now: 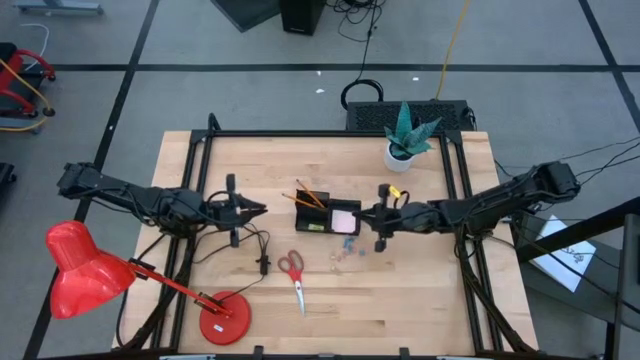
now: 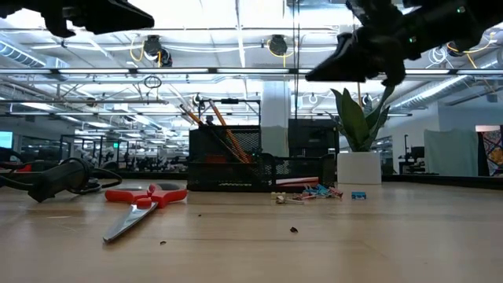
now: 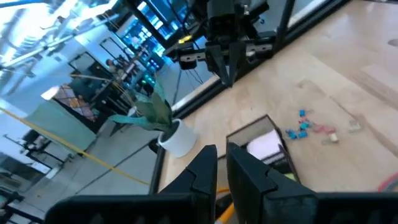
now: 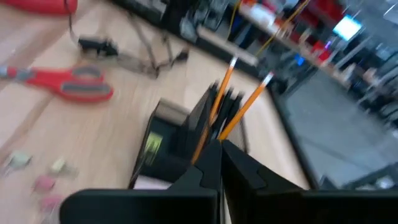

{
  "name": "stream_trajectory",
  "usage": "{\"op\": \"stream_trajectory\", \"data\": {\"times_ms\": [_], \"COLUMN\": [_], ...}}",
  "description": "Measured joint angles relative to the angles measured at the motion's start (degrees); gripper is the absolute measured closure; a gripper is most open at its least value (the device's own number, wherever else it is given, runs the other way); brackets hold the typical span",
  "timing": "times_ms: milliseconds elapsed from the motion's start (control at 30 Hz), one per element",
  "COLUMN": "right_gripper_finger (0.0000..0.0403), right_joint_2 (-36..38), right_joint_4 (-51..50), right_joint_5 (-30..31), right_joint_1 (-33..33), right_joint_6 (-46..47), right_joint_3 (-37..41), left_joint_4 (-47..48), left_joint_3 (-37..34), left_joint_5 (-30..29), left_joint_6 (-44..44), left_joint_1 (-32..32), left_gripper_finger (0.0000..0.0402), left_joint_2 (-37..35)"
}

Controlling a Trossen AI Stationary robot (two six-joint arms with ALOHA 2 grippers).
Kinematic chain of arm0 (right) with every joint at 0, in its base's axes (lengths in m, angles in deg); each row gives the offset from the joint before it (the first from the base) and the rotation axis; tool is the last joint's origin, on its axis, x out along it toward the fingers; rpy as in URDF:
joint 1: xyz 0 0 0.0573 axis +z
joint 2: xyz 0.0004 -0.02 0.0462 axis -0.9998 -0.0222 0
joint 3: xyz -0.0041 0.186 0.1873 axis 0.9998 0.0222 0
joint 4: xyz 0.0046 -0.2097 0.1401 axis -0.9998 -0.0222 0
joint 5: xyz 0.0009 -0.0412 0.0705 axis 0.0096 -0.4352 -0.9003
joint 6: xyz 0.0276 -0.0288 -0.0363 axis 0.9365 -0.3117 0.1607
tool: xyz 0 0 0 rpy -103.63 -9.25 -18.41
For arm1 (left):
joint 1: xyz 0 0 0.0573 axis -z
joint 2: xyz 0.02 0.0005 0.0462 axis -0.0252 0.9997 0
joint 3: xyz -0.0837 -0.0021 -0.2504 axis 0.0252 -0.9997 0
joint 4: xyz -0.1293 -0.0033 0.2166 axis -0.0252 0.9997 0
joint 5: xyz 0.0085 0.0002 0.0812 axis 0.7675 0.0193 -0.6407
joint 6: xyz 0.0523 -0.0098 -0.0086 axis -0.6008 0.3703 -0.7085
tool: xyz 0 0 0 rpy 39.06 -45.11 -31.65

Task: Pick and place office supplies into organizer
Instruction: Put the green binder clip into the black desk organizer

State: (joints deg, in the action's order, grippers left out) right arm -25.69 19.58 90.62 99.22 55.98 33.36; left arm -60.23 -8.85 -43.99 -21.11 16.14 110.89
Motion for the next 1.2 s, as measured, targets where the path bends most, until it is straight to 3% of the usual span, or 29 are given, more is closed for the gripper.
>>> {"op": "stream_trajectory", "data": {"times_ms": [167, 300, 533, 733, 900, 1067, 1200], "right_gripper_finger": [0.0401, 0.0402, 0.0400, 0.0402, 0.0402, 0.0403, 0.0403], "right_joint_2": [-0.02, -0.04, -0.04, 2.49, 5.49, 5.95, 5.99], "right_joint_4": [4.43, 2.45, -1.62, 1.08, 0.95, -2.39, -0.96], "right_joint_5": [-0.02, -0.04, 0.00, 0.02, -0.30, -9.94, -11.83], "right_joint_1": [0.09, 0.12, 0.01, -2.15, -6.46, -10.37, -11.63], "right_joint_6": [3.76, 7.88, 7.37, -0.69, 2.21, 5.40, 8.35], "right_joint_3": [0.77, 0.77, 0.77, 0.77, 0.77, 0.79, 1.55], "left_joint_4": [-1.52, -1.86, -2.07, -7.14, -17.57, -21.26, -20.58], "left_joint_3": [0.00, 0.00, 0.00, 0.00, 0.09, 4.34, 9.20], "left_joint_5": [-1.60, -0.43, 0.32, 0.96, 8.28, 11.29, 12.93], "left_joint_6": [-1.10, 5.87, 9.60, 16.63, 24.52, 29.16, 29.44], "left_joint_1": [-0.02, 0.00, -0.02, -0.66, -2.85, -4.66, -5.48], "left_gripper_finger": [0.0357, 0.0357, 0.0357, 0.0357, 0.0357, 0.0357, 0.0357], "left_joint_2": [-0.02, 0.00, 3.39, 16.37, 30.67, 40.28, 45.28]}}
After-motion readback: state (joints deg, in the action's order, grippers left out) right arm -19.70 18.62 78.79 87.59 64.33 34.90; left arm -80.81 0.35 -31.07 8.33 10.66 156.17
